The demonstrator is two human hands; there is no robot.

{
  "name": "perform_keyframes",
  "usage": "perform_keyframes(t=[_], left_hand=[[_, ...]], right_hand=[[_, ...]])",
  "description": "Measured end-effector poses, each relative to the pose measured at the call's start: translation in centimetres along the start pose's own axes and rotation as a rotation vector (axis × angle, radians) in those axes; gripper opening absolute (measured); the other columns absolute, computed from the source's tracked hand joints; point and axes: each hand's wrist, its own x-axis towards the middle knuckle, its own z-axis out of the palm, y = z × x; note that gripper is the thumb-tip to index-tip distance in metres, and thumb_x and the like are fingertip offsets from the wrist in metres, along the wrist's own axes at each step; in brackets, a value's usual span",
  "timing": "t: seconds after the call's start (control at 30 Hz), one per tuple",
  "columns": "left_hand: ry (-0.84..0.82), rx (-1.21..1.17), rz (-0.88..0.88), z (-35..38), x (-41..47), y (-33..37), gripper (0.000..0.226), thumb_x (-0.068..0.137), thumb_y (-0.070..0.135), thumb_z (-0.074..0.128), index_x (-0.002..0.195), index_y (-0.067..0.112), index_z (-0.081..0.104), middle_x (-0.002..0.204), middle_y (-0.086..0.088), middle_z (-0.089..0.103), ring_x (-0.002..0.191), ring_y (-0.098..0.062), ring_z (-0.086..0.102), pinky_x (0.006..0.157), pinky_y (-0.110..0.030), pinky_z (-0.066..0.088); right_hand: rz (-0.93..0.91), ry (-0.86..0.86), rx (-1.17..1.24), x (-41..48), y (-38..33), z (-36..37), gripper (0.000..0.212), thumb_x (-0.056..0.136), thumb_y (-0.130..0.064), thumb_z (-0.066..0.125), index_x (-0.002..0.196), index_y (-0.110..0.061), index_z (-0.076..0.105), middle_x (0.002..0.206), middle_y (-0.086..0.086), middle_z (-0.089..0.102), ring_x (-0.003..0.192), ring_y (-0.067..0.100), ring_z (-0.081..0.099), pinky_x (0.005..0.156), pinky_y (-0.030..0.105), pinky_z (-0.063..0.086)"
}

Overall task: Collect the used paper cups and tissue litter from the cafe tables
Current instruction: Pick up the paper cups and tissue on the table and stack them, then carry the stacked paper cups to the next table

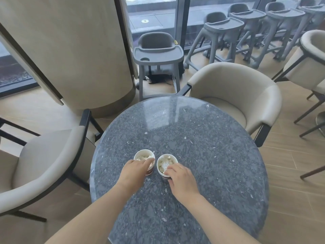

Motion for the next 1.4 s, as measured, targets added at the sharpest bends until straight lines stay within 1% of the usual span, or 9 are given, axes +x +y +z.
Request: perform_keyframes(t=[0.1,0.27,0.37,0.43,0.57,0.77,1.03,1.27,1.4], left_hand=[[0.008,0.012,0.025,-0.5,-0.6,-0.1,0.052,0.082,0.007,0.051,0.129,0.027,0.043,0.121,0.005,0.060,0.111,-0.021,0.055,0.093,-0.030,0.036],[0.073,-0.106,0.160,-1.7,-2.2,-0.6,0.042,0.083,0.008,0.055,0.123,0.020,0.055,0.110,-0.002,0.066,0.105,-0.027,0.059,0.090,-0.034,0.045],[0.158,-0.127,0.314,-3.1,-2.8,-0.5,0.041,0.062,0.003,0.077,0.099,0.017,0.069,0.078,0.001,0.070,0.073,-0.023,0.067,0.064,-0.027,0.055],[0.177,-0.156,0.361,-3.7,-3.1,-0.4,0.041,0.056,0.000,0.080,0.092,0.017,0.071,0.069,0.002,0.068,0.063,-0.022,0.066,0.055,-0.026,0.054],[0.205,-0.232,0.425,-5.0,-3.0,0.0,0.036,0.074,-0.001,0.065,0.105,0.015,0.068,0.088,-0.003,0.070,0.081,-0.028,0.065,0.070,-0.035,0.054],[0.173,-0.366,0.556,-6.2,-3.2,0.7,0.033,0.081,0.004,0.060,0.110,0.019,0.067,0.103,-0.001,0.069,0.097,-0.027,0.061,0.079,-0.034,0.050],[0.098,-0.390,0.828,-6.6,-5.7,2.9,0.036,0.071,0.000,0.069,0.101,0.019,0.070,0.089,0.002,0.071,0.081,-0.027,0.065,0.069,-0.025,0.044],[0.055,-0.386,1.030,-6.6,-7.9,9.1,0.031,0.070,0.002,0.072,0.099,0.015,0.071,0.082,-0.001,0.071,0.072,-0.029,0.065,0.066,-0.028,0.047],[0.013,-0.395,1.088,-6.1,-9.1,14.0,0.030,0.073,0.005,0.069,0.101,0.017,0.071,0.085,-0.001,0.071,0.076,-0.029,0.065,0.066,-0.036,0.052]], right_hand=[[0.020,-0.057,-0.007,0.6,0.0,0.0,0.026,0.089,-0.006,0.048,0.109,-0.016,0.062,0.113,-0.002,0.058,0.108,0.018,0.048,0.088,0.028,0.036],[0.092,-0.011,-0.023,0.6,-0.5,-0.8,0.017,0.088,-0.011,0.051,0.103,-0.014,0.060,0.105,-0.001,0.058,0.098,0.020,0.050,0.077,0.028,0.042],[0.160,0.090,0.010,-0.1,-1.7,-1.2,0.018,0.085,-0.010,0.057,0.102,-0.014,0.062,0.102,-0.001,0.061,0.094,0.020,0.051,0.071,0.027,0.041],[0.214,0.159,0.017,-0.9,-2.7,-1.5,0.018,0.081,-0.008,0.061,0.098,-0.014,0.064,0.098,-0.001,0.063,0.090,0.021,0.054,0.067,0.025,0.039],[0.298,0.255,0.022,-2.6,-4.2,-2.4,0.022,0.078,-0.006,0.064,0.099,-0.013,0.066,0.096,0.001,0.065,0.088,0.024,0.057,0.070,0.032,0.048],[0.438,0.413,0.050,-6.1,-7.2,-3.5,0.027,0.077,-0.007,0.068,0.102,-0.015,0.067,0.101,-0.001,0.066,0.093,0.023,0.058,0.080,0.034,0.050],[0.665,0.613,0.040,-13.4,-12.3,-3.5,0.027,0.073,-0.004,0.073,0.098,-0.016,0.069,0.096,-0.003,0.066,0.092,0.018,0.059,0.080,0.022,0.045],[0.858,0.697,0.018,-19.5,-13.7,-4.5,0.027,0.075,-0.006,0.072,0.099,-0.017,0.069,0.098,-0.005,0.066,0.092,0.017,0.059,0.082,0.016,0.039],[0.922,0.752,0.008,-23.6,-12.5,-5.4,0.028,0.074,-0.005,0.072,0.098,-0.018,0.069,0.096,-0.006,0.066,0.088,0.015,0.057,0.078,0.011,0.034]])
